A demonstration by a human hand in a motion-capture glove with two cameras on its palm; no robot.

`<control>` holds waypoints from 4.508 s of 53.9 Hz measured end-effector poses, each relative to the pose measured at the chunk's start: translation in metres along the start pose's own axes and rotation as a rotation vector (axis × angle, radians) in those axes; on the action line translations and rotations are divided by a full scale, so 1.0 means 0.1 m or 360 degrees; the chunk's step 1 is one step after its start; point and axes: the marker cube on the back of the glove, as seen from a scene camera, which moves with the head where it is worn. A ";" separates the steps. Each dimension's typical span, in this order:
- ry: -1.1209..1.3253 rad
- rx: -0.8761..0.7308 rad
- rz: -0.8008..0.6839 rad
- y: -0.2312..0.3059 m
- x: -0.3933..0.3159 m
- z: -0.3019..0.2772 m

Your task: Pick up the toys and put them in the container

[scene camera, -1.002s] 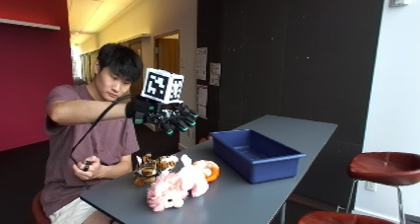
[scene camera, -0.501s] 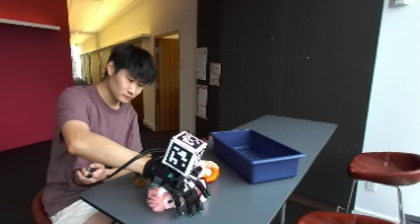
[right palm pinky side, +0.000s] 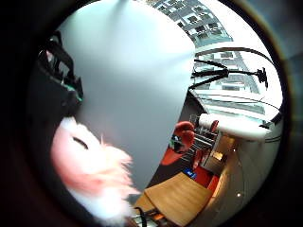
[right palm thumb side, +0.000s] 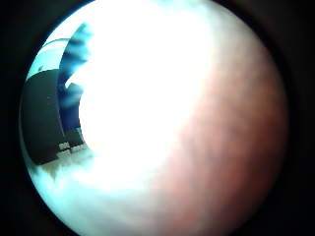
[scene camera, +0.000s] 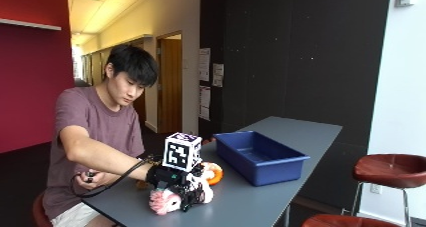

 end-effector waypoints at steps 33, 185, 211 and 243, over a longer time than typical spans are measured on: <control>-0.0014 -0.0264 0.0041 0.16 -0.57 -1.35; -0.0027 0.0192 -0.0256 1.49 -1.20 0.17; -0.0251 -0.0397 -0.0387 1.27 -1.37 -0.37; -0.0136 0.0462 -0.0484 0.06 -2.79 -2.91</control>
